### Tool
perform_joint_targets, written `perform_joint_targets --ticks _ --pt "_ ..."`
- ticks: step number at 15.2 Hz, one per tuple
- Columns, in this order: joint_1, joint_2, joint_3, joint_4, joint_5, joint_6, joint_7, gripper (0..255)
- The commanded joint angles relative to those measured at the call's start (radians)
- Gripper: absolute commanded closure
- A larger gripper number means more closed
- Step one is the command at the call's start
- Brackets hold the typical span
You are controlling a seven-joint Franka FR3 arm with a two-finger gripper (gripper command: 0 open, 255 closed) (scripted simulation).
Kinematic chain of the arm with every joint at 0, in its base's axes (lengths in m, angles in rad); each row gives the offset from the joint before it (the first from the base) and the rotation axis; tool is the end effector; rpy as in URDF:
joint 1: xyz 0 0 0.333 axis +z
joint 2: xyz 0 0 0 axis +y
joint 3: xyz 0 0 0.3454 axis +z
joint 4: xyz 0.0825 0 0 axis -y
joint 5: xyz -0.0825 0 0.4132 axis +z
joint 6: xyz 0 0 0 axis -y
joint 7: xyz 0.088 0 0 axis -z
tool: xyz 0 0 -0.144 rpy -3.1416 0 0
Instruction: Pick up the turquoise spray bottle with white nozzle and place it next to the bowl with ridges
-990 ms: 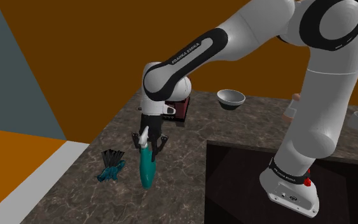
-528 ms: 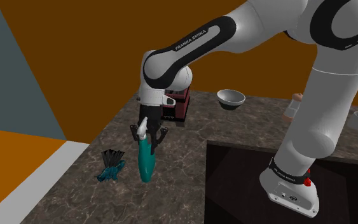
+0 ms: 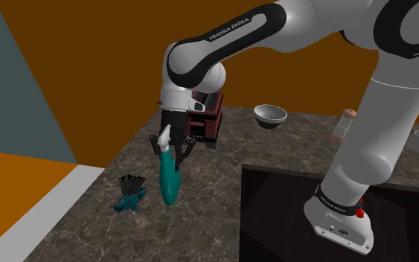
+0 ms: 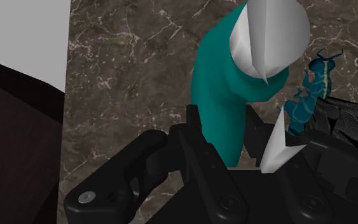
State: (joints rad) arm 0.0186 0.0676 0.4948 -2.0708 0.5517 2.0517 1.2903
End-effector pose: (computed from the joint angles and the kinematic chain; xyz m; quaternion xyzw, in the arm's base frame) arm 0.4841 0.3227 0.3854 -0.8349 0.4878 0.2222 0.1249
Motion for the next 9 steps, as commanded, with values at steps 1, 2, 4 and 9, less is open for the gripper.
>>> perform_joint_targets --ticks 1,2,4,9 --pt "-0.002 -0.019 -0.001 0.009 0.002 -0.026 0.008 255" --pt "-0.003 -0.024 -0.002 0.016 0.002 -0.038 0.013 255" --pt "-0.005 -0.035 -0.003 0.031 0.001 -0.061 0.022 255" --pt "-0.010 -0.059 -0.007 0.072 -0.002 -0.121 0.046 255"
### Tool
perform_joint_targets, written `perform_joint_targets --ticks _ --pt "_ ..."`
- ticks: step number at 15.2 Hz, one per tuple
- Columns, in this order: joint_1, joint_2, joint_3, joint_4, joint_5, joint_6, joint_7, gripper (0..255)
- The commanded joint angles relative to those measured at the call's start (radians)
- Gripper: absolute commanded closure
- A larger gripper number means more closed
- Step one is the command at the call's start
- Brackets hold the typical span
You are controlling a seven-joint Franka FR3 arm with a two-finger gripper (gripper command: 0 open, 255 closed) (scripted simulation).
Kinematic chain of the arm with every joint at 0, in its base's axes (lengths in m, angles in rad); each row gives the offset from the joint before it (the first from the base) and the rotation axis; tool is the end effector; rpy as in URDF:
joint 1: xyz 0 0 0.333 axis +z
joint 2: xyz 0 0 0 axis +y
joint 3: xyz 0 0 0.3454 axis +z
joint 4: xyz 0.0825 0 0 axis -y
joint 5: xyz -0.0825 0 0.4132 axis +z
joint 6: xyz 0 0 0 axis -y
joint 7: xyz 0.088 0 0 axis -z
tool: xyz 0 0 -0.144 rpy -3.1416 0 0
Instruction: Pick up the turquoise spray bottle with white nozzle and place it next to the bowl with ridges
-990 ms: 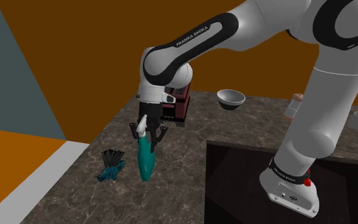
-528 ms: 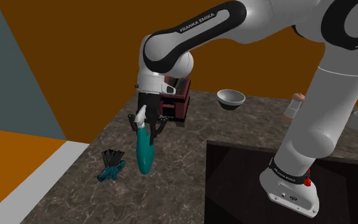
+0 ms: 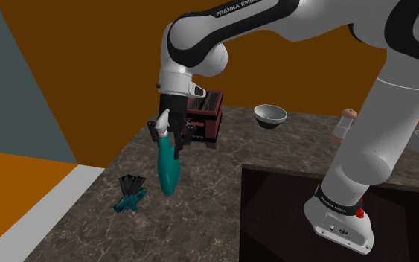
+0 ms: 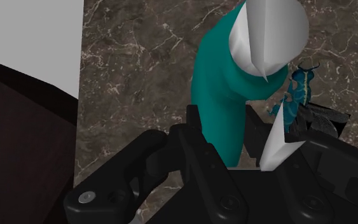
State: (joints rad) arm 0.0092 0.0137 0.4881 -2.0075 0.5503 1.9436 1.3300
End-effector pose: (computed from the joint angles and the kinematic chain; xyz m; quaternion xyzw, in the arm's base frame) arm 0.4829 0.3221 0.4361 -0.8350 0.4877 0.2222 0.1248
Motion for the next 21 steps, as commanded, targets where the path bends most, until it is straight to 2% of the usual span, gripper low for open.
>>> perform_joint_targets --ticks 1,21 --pt "-0.001 -0.009 -0.001 0.018 -0.001 -0.025 0.011 255" --pt "-0.015 -0.044 -0.016 0.240 -0.018 -0.258 0.116 255"
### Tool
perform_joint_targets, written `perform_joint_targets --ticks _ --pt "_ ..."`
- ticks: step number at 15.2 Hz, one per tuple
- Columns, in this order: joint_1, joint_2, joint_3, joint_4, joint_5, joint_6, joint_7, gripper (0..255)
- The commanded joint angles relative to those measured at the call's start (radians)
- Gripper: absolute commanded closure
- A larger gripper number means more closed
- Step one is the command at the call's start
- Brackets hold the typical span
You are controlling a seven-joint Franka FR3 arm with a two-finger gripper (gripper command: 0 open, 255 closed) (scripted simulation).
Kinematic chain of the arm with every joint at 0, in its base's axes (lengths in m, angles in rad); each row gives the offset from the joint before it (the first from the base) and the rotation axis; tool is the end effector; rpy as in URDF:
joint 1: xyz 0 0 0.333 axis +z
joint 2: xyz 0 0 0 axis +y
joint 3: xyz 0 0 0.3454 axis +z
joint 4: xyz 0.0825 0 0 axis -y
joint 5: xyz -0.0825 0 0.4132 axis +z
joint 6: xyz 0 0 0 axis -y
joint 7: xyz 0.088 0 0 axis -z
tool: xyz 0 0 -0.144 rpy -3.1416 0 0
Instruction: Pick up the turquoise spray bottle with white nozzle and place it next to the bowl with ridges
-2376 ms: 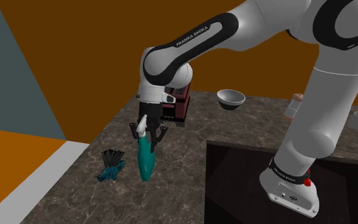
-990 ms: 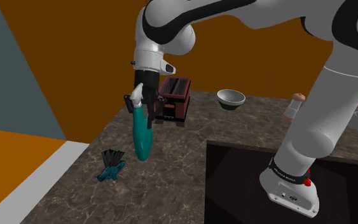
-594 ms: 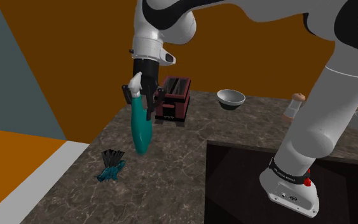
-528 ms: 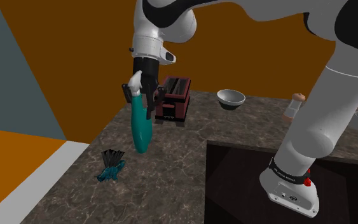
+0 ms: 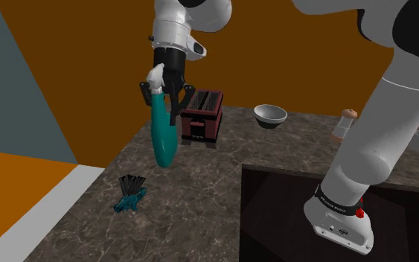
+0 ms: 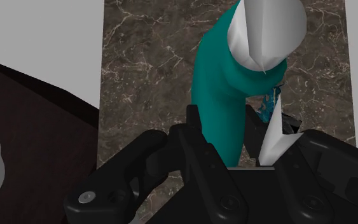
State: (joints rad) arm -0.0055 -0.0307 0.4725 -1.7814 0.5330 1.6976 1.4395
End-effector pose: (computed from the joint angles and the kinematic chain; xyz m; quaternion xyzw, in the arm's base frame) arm 0.4841 0.3224 0.5546 -0.8350 0.4877 0.2222 0.1248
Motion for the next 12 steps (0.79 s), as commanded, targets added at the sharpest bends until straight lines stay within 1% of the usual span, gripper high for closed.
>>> perform_joint_targets --ticks 1,9,12 --pt "0.000 0.001 -0.001 0.027 -0.002 -0.023 0.013 255" --pt "-0.002 0.015 -0.003 0.140 -0.012 -0.112 0.061 255" --pt "-0.039 -0.081 -0.047 0.049 0.022 -0.150 -0.016 255"
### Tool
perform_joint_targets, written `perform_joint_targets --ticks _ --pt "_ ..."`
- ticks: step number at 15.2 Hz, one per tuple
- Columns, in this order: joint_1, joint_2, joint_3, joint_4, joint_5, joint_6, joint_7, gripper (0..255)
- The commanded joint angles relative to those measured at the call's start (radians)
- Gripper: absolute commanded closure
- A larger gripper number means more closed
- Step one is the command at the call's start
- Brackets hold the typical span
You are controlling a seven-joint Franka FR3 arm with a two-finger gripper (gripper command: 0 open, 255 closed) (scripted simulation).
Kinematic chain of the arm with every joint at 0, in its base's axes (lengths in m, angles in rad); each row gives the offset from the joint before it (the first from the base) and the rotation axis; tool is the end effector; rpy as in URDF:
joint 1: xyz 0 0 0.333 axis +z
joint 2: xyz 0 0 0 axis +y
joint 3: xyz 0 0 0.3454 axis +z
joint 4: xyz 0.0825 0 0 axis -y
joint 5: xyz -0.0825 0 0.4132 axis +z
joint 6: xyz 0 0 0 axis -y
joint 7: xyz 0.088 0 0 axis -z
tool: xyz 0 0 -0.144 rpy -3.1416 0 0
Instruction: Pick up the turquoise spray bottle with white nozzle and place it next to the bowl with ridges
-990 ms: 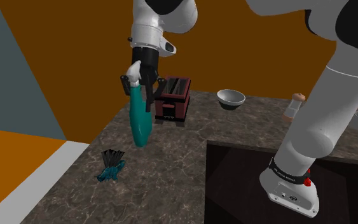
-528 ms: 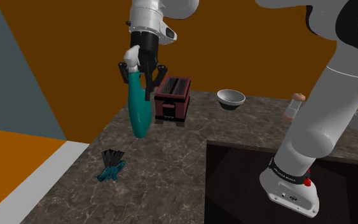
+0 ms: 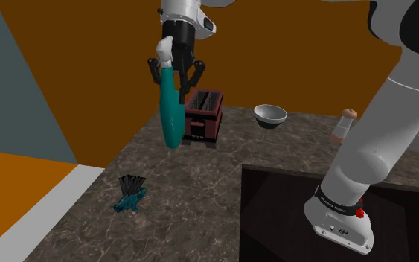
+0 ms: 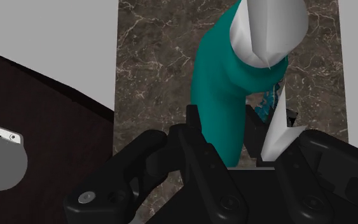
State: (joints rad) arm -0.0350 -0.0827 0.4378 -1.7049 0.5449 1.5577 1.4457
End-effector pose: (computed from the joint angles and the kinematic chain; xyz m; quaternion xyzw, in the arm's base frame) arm 0.4753 0.2941 0.6097 -0.8348 0.4882 0.2220 0.1243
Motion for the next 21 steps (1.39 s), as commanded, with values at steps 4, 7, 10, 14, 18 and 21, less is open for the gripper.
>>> perform_joint_targets --ticks 4,7,10,14,18,21 --pt "-0.048 -0.137 -0.080 -0.129 0.029 -0.068 -0.119 255" --pt "-0.072 -0.206 -0.133 -0.191 0.027 -0.113 -0.188 255" --pt "-0.096 -0.265 -0.187 -0.243 0.012 -0.159 -0.255 255" --pt "-0.128 -0.327 -0.261 -0.295 -0.023 -0.218 -0.343 255" --pt "-0.160 -0.372 -0.336 -0.329 -0.073 -0.274 -0.431 255" --pt "-0.184 -0.394 -0.392 -0.343 -0.118 -0.314 -0.499 255"
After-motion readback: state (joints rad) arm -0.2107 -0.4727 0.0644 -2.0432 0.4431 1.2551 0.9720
